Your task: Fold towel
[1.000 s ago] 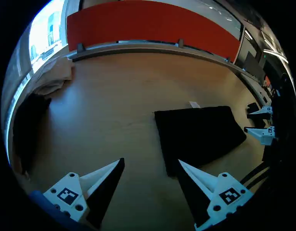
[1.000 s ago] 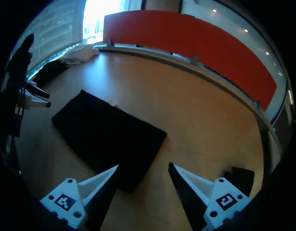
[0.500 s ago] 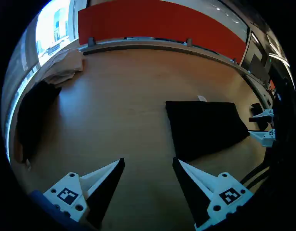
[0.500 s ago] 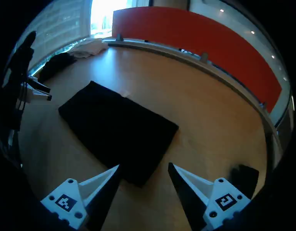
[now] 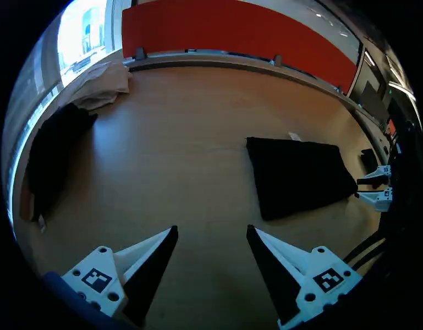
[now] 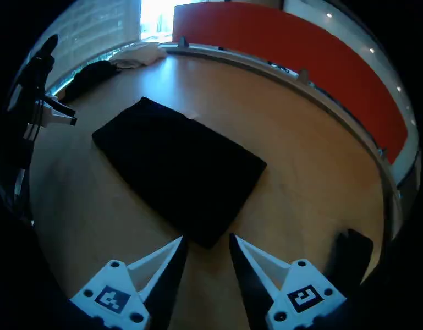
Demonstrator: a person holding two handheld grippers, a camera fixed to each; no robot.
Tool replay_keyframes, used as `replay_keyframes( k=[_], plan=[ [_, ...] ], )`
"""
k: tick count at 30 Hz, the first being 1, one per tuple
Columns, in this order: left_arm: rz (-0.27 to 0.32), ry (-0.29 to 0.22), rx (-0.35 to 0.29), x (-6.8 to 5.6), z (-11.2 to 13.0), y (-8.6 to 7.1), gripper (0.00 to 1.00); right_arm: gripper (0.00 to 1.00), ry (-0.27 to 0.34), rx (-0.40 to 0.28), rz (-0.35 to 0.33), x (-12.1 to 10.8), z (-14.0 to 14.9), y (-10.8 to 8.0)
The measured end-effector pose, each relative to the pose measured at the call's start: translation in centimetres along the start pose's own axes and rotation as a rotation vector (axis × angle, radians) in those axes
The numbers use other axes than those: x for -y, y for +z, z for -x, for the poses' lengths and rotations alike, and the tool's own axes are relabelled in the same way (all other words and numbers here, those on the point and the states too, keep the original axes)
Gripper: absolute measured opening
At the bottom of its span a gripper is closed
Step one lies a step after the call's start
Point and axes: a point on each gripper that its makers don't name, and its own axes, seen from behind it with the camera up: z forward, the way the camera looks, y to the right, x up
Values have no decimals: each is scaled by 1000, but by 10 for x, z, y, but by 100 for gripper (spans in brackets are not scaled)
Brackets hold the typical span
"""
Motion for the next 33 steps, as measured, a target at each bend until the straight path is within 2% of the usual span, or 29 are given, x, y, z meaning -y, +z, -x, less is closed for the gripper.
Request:
replay_keyframes(
  k=[2,5,7,10,12,23,33],
  plan=[
    [-1,-3,0,1,1,-1,93,40,1,11,-4,0,2,1],
    [-1,-7,0,2,2,-3,93,37,2,16,-11,0,3,2],
    [-1,-8,0,3,3,-4,93,29,3,18,-14,1,4,2],
    [-3,-10,0,4,3,-5,93,12,4,21,-15,1,5,2],
    [-5,-12,0,5,4,-6,93,7,5,18,-14,2,5,3],
    [-9,-19,2,9,7,-12,93,4,19,-21,-26,3,-9,-4],
    [-16,-38,-8,16,7,-19,93,4,-54,-102,-18,1,-65,-20]
  ],
)
